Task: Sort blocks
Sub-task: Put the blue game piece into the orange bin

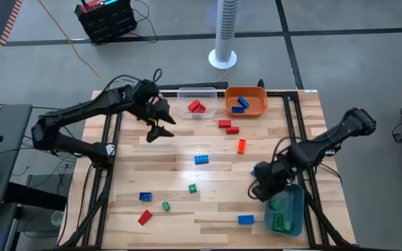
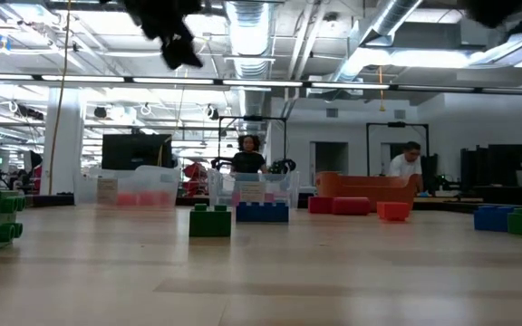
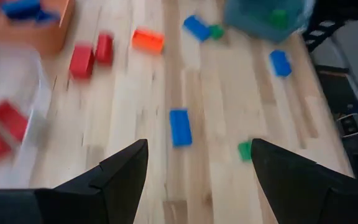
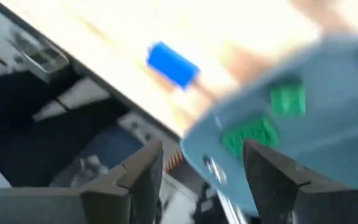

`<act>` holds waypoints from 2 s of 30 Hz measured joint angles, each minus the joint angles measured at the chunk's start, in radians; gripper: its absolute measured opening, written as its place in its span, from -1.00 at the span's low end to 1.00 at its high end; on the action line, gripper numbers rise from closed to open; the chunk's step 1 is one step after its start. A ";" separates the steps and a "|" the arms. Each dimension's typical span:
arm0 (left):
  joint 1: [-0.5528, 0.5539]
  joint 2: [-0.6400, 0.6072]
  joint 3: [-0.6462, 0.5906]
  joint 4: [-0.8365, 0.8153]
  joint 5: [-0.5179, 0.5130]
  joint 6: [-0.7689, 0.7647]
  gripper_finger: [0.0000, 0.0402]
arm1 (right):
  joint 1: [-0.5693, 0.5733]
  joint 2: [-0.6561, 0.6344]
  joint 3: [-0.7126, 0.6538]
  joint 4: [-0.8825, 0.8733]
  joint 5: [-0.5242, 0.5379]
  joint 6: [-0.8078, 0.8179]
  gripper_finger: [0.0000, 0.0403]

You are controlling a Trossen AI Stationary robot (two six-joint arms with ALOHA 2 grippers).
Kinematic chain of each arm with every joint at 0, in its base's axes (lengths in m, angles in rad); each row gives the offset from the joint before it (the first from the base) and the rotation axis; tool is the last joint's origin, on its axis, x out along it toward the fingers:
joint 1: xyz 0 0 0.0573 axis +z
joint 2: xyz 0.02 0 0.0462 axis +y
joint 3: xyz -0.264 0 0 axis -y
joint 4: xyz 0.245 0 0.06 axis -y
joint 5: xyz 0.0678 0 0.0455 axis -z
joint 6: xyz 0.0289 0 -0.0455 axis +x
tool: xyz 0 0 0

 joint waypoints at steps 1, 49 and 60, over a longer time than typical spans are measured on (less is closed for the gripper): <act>-0.001 -0.016 -0.039 0.013 -0.007 -0.018 0.40 | -0.020 0.005 0.012 -0.016 0.016 -0.029 0.13; -0.523 -0.163 -0.217 -0.391 -0.331 -0.559 0.40 | -0.612 0.183 0.133 -0.017 0.584 -0.878 0.27; -0.995 -0.152 -0.409 -0.080 -0.617 -0.960 0.40 | -0.642 -0.003 0.237 -0.033 0.723 -1.087 0.27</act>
